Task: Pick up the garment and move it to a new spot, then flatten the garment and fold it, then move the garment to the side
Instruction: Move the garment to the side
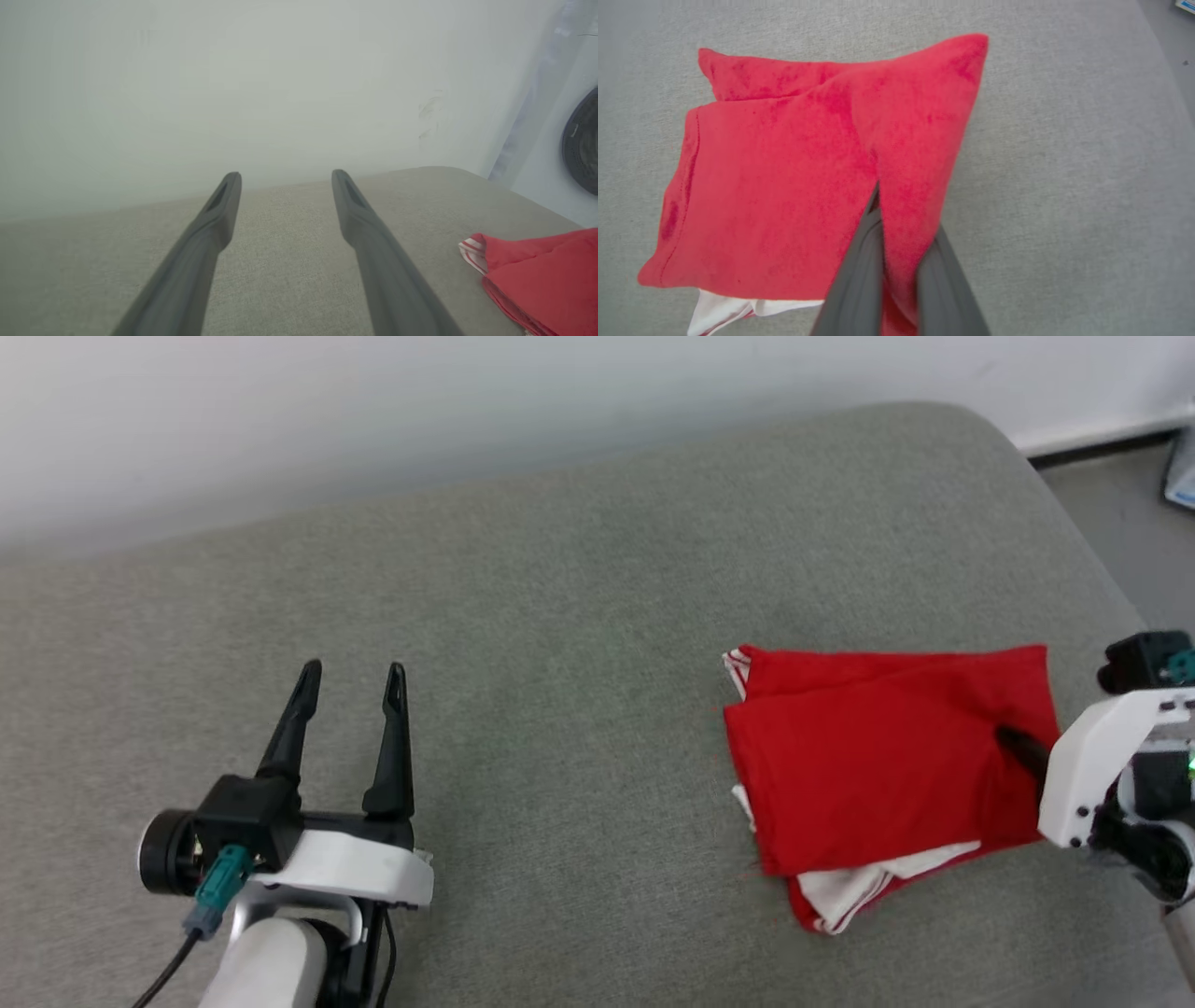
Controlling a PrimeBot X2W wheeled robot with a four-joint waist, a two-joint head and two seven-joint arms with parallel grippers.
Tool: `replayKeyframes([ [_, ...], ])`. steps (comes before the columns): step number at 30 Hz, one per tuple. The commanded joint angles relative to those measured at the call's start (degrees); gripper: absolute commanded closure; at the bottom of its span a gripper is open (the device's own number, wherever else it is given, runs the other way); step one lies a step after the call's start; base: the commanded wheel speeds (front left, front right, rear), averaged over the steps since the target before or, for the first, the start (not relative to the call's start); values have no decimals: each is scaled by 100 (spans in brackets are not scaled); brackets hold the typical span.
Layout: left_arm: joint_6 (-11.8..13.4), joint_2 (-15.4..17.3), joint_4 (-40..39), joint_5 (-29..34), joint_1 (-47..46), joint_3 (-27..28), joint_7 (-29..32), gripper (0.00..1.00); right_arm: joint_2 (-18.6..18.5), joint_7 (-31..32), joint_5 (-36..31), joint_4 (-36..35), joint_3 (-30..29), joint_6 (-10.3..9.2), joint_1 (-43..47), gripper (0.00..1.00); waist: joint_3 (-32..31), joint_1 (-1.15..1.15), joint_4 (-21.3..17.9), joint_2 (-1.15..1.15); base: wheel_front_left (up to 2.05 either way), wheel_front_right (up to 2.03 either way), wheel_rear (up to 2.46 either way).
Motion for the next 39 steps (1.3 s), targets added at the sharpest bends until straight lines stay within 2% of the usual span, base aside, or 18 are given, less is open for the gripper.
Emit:
replayKeyframes([
  [1,-17,81,-59,72,-232,-7,77,0,-72,-221,-86,139,-68,-2,-323,100,725,0,-570,0,0,0,0],
  [6,-37,262,-278,227,-687,-25,294,0,-222,-683,-180,689,-286,-3,-964,100,1280,0,-732,0,0,0,0],
  [12,-90,519,-650,427,-1185,-80,653,0,-572,-1333,-296,1328,-676,-3,-1716,100,1944,0,-679,0,0,0,0],
  [16,-96,581,-870,510,-1397,-127,826,0,-714,-1854,-425,1707,-960,-3,-2086,100,2288,0,-631,0,0,0,0],
  [19,-103,631,-994,554,-1494,-157,926,0,-696,-2187,-540,2007,-1063,-3,-2263,100,2495,0,-608,0,0,0,0],
  [23,-106,646,-1056,574,-1596,-196,1011,0,-490,-2589,-665,2466,-1102,-3,-2411,100,2651,0,-580,0,0,0,0],
  [24,-124,643,-1041,564,-1613,-216,1025,0,-457,-2768,-716,2554,-1118,-3,-2455,24,2663,0,-574,0,0,0,0],
  [25,-140,644,-1008,547,-1625,-229,1053,0,-415,-2896,-740,2669,-1142,-3,-2493,0,2659,0,-572,0,0,0,0],
  [31,-177,701,-884,541,-1607,-276,1097,0,-327,-3297,-939,3124,-1057,-3,-2616,0,2425,0,-595,0,0,0,0],
  [39,-97,614,-565,306,-1080,-257,949,0,-498,-3645,-1134,3276,-634,-4,-2413,0,1516,0,-653,0,0,0,0],
])
